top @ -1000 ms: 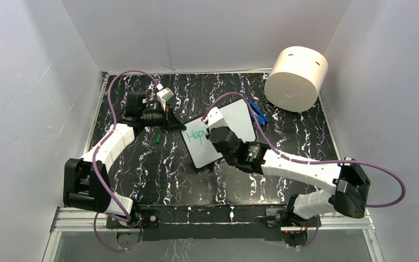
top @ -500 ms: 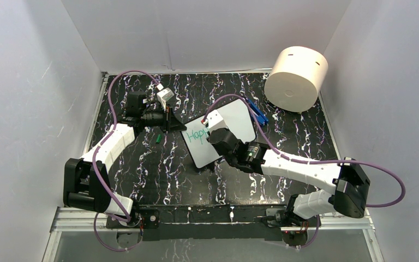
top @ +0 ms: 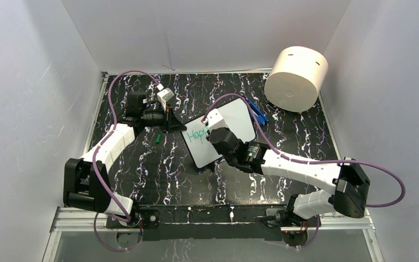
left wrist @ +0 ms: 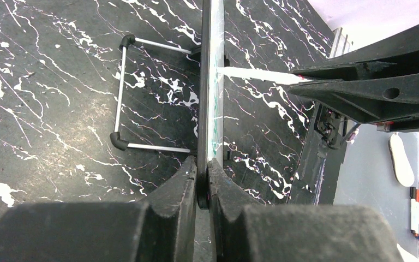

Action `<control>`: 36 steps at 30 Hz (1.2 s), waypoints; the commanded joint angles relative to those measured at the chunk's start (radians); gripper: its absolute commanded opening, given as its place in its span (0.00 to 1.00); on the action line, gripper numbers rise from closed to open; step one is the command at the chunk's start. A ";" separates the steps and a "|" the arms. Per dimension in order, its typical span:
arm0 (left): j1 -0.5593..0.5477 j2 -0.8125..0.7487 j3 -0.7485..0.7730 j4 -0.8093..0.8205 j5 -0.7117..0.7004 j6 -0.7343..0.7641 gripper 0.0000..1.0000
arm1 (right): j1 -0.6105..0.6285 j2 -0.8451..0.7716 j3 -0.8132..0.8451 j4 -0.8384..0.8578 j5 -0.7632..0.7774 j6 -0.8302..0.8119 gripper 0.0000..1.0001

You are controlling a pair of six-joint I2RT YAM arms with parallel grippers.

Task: Write a sentence on the whiteboard

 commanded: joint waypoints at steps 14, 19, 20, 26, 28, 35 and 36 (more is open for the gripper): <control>-0.011 0.030 -0.003 -0.066 -0.076 0.051 0.00 | -0.013 -0.008 0.007 0.136 0.061 -0.054 0.00; -0.011 0.030 -0.002 -0.067 -0.078 0.051 0.00 | -0.018 -0.004 0.008 0.125 0.072 -0.049 0.00; -0.011 0.030 -0.002 -0.067 -0.077 0.051 0.00 | -0.019 -0.007 0.005 0.124 0.077 -0.047 0.00; -0.011 0.031 -0.002 -0.067 -0.078 0.051 0.00 | -0.027 -0.010 0.003 0.093 0.064 -0.033 0.00; -0.011 0.032 -0.003 -0.067 -0.078 0.051 0.00 | -0.027 -0.008 0.006 0.074 0.055 -0.022 0.00; -0.011 0.032 -0.002 -0.070 -0.080 0.052 0.00 | -0.029 0.001 0.005 0.019 0.022 0.015 0.00; -0.011 0.031 -0.001 -0.069 -0.081 0.052 0.00 | -0.029 0.001 0.006 0.015 0.018 0.018 0.00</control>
